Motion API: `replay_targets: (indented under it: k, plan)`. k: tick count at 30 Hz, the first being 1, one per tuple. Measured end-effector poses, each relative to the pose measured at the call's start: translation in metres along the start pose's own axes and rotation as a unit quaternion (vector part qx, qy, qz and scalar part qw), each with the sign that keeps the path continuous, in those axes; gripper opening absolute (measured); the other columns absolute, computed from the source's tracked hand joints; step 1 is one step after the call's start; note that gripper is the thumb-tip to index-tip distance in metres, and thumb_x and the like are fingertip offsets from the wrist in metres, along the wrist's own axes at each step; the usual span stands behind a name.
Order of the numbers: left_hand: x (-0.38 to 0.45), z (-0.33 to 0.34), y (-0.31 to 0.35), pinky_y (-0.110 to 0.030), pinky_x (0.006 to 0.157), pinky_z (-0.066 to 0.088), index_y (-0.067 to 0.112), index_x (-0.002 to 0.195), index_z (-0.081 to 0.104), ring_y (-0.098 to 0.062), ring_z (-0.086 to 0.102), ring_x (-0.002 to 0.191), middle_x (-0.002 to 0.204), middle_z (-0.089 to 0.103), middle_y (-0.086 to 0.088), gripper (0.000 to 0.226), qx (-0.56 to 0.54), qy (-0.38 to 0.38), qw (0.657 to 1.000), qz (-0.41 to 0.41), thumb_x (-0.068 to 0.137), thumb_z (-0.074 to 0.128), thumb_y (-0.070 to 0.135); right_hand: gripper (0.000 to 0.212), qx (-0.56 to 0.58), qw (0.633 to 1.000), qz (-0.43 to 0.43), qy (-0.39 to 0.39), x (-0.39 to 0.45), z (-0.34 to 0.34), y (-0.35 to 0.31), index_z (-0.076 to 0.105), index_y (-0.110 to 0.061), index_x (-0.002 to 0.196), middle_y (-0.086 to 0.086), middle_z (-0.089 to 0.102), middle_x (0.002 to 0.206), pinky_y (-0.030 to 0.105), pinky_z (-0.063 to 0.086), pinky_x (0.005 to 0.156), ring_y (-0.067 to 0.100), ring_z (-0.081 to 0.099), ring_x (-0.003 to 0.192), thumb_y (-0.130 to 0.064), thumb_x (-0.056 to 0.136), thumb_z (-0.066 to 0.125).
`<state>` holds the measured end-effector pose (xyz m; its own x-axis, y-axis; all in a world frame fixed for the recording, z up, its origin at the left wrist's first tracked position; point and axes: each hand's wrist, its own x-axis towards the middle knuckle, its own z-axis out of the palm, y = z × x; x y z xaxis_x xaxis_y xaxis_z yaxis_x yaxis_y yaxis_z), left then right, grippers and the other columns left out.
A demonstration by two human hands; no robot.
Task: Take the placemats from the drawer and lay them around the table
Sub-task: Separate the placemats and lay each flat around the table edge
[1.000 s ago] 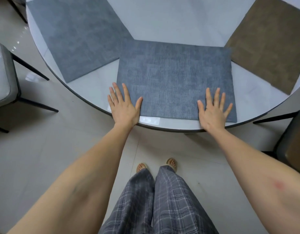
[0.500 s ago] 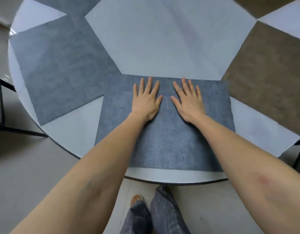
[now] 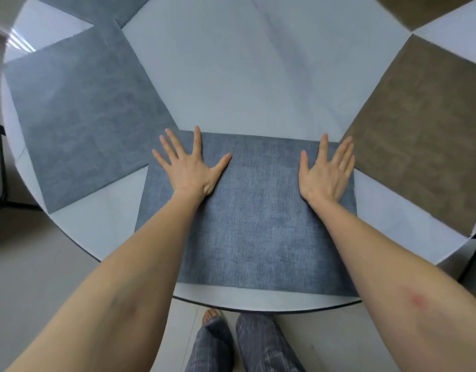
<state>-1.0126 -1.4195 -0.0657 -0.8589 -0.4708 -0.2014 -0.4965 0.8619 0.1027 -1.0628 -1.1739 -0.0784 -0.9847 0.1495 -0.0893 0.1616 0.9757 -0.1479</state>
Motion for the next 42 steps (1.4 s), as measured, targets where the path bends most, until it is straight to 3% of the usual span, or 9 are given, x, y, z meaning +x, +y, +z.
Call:
replay_targets:
  k: [4,8,16,28,32,35,38,40,42]
  plan:
    - [0.004,-0.012,0.002,-0.058,0.117,-0.008,0.031,0.154,-0.003,-0.037,-0.012,0.147,0.16,-0.009,-0.021,0.117,-0.012,-0.016,1.0,-0.022,0.061,0.019,0.098,0.07,0.021,0.999,0.044,0.012,0.005,-0.003,0.003,0.013,-0.019,0.152,0.028,0.0,0.156,0.045,0.002,0.12,0.036,0.001,0.147,-0.057,0.095,0.027]
    - [0.007,-0.02,0.002,-0.058,0.116,-0.01,0.027,0.154,-0.008,-0.037,-0.017,0.146,0.159,-0.015,-0.02,0.123,-0.021,-0.059,0.998,-0.026,0.06,0.025,0.098,0.071,-0.002,1.0,-0.005,-0.004,0.007,-0.007,0.015,0.005,-0.017,0.153,0.022,-0.001,0.158,0.042,-0.002,0.121,0.032,-0.001,0.148,-0.056,0.096,0.024]
    - [-0.09,0.006,-0.017,-0.055,0.118,-0.007,0.022,0.155,-0.004,-0.031,-0.014,0.148,0.161,-0.014,-0.011,0.078,-0.027,-0.049,0.992,0.116,0.094,0.022,0.065,0.068,-0.025,0.994,-0.105,-0.035,-0.108,-0.011,0.058,0.009,-0.015,0.153,0.015,0.004,0.16,0.038,-0.003,0.12,0.026,0.003,0.149,-0.052,0.096,0.011]
    - [-0.165,0.017,-0.119,-0.05,0.12,-0.006,0.025,0.155,0.001,-0.028,-0.01,0.149,0.162,-0.009,-0.007,0.083,-0.019,-0.016,0.995,0.101,0.09,0.026,0.071,0.063,0.001,0.999,-0.035,-0.037,-0.209,-0.004,0.109,0.006,-0.02,0.153,0.009,-0.001,0.161,0.04,0.0,0.121,0.024,-0.001,0.149,-0.049,0.098,0.019]
    - [-0.165,0.0,-0.127,-0.048,0.12,-0.002,0.023,0.155,-0.006,-0.029,-0.013,0.149,0.161,-0.015,-0.008,0.087,0.002,-0.112,0.989,0.1,0.09,0.028,0.07,0.063,0.005,0.995,-0.01,-0.097,-0.224,-0.01,0.109,0.0,-0.02,0.153,0.006,-0.008,0.161,0.043,0.0,0.12,0.021,-0.006,0.149,-0.045,0.101,0.025]
    - [-0.163,-0.034,-0.111,-0.048,0.115,0.02,0.016,0.152,0.017,-0.037,0.017,0.145,0.16,0.011,-0.015,0.077,0.047,-0.19,0.979,0.058,0.092,0.044,0.056,0.064,0.046,0.984,-0.005,-0.172,-0.24,-0.026,0.114,0.002,-0.02,0.153,0.004,-0.009,0.161,0.043,0.007,0.12,0.021,-0.005,0.149,-0.042,0.1,0.032]
    - [-0.177,-0.069,-0.066,-0.036,0.094,0.041,0.011,0.126,0.053,-0.033,0.054,0.118,0.131,0.055,-0.013,0.04,0.116,-0.198,0.964,0.134,0.093,0.046,0.033,0.056,0.073,0.977,0.001,-0.199,-0.258,-0.045,0.127,0.027,-0.013,0.148,0.009,0.012,0.16,0.04,0.022,0.118,0.024,0.015,0.147,-0.035,0.099,0.042]
    - [-0.196,-0.086,-0.022,-0.033,0.085,0.041,0.011,0.124,0.055,-0.031,0.057,0.115,0.127,0.058,-0.011,0.037,0.148,-0.208,0.939,0.229,0.096,0.043,0.033,0.04,0.068,0.981,0.007,-0.182,-0.272,-0.062,0.146,0.054,-0.006,0.128,0.016,0.043,0.145,0.038,0.037,0.107,0.03,0.039,0.135,-0.03,0.097,0.046]
    - [-0.224,-0.094,0.029,-0.033,0.083,0.04,0.014,0.131,0.052,-0.029,0.056,0.116,0.13,0.056,-0.008,0.043,0.181,-0.23,0.899,0.327,0.097,0.042,0.039,0.03,0.072,0.982,0.048,-0.166,-0.291,-0.078,0.173,0.063,-0.008,0.11,0.013,0.062,0.12,0.038,0.047,0.091,0.032,0.056,0.114,-0.029,0.096,0.047]
